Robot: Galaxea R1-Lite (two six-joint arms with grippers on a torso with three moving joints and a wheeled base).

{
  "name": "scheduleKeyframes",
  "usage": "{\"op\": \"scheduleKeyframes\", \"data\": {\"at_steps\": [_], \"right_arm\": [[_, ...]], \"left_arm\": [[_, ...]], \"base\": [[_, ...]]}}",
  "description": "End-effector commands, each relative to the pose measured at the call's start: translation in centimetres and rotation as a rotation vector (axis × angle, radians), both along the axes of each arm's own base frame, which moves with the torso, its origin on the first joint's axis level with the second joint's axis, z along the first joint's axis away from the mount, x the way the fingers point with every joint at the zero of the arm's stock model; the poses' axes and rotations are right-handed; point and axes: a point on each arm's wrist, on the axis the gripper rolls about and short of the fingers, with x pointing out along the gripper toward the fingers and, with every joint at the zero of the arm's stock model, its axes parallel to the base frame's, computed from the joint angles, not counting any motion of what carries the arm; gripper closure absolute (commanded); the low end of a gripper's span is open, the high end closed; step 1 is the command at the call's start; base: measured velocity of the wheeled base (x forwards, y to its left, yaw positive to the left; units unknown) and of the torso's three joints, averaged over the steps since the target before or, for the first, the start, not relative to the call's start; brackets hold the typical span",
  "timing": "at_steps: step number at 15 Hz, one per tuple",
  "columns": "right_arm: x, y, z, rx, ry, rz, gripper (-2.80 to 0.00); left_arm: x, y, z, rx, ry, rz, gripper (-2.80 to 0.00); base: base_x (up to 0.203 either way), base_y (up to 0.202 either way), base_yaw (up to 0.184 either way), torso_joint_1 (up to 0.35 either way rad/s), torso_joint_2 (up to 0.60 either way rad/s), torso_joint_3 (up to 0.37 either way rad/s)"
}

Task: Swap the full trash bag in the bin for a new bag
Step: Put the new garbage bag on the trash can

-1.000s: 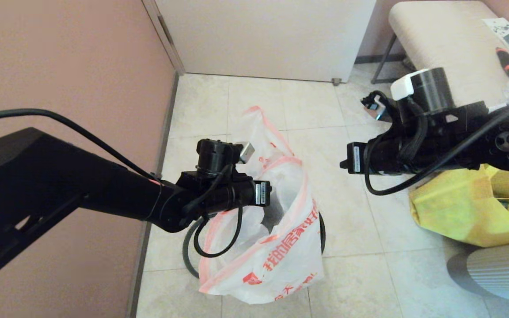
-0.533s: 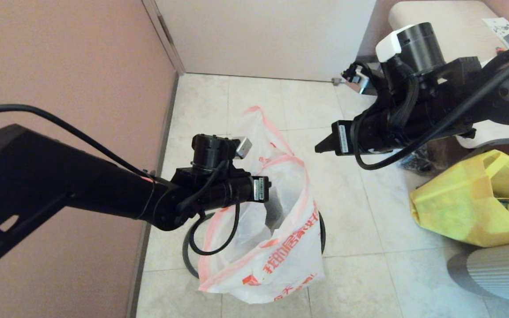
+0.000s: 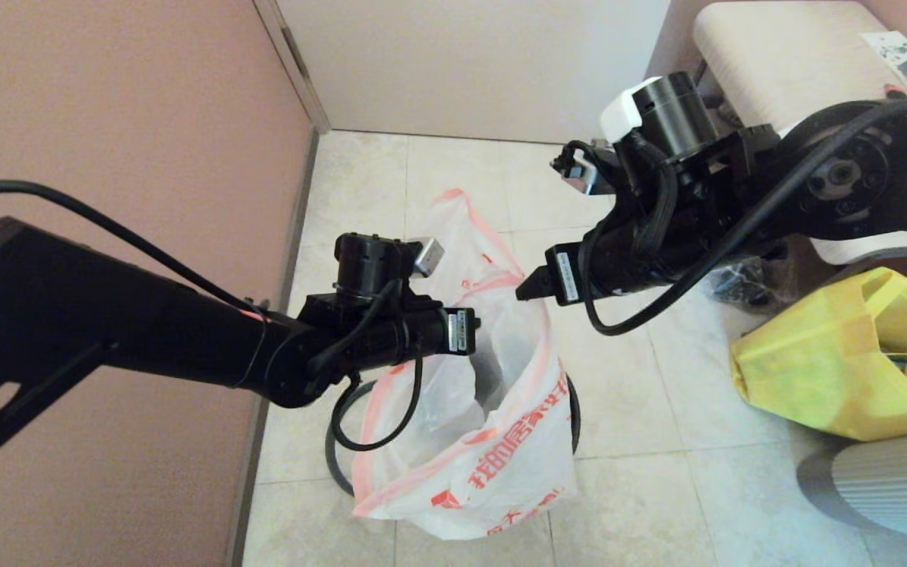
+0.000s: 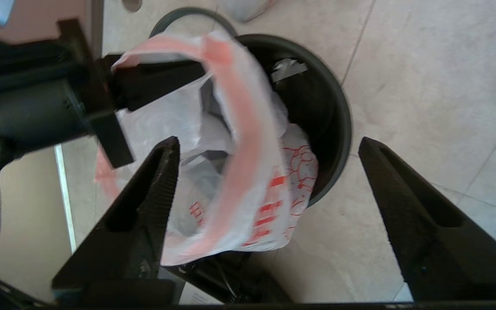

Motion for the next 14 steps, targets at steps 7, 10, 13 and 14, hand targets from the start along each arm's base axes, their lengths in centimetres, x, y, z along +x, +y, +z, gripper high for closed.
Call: {"op": "scheduleKeyframes", "data": {"at_steps": [7, 10, 13, 14], "right_arm": [[-0.7, 0.1, -3.8, -0.112, 0.145, 0.012, -2.80], [-0.8, 0.6, -5.2, -0.151, 0.174, 0.009, -2.80], [-0.9, 1.2, -6.1, -0.174, 0.196, 0.003, -2.80], [-1.1, 1.2, -6.5, -0.182, 0.210, 0.001, -2.80]], "left_arm": [[0.1, 1.0, 1.4, -0.054, -0.025, 0.006, 0.00], [-0.1, 1.1, 1.9, -0.086, -0.017, -0.007, 0.00], [0.0, 1.6, 2.1, -0.090, -0.020, 0.002, 0.00], [0.1, 1.6, 2.1, -0.090, -0.020, 0.003, 0.00]], "base": [[0.000, 0.000, 0.000, 0.000, 0.00, 0.000], [0.000, 0.000, 0.000, 0.000, 0.00, 0.000], [0.000, 0.000, 0.000, 0.000, 0.00, 0.000], [0.000, 0.000, 0.000, 0.000, 0.00, 0.000]]}}
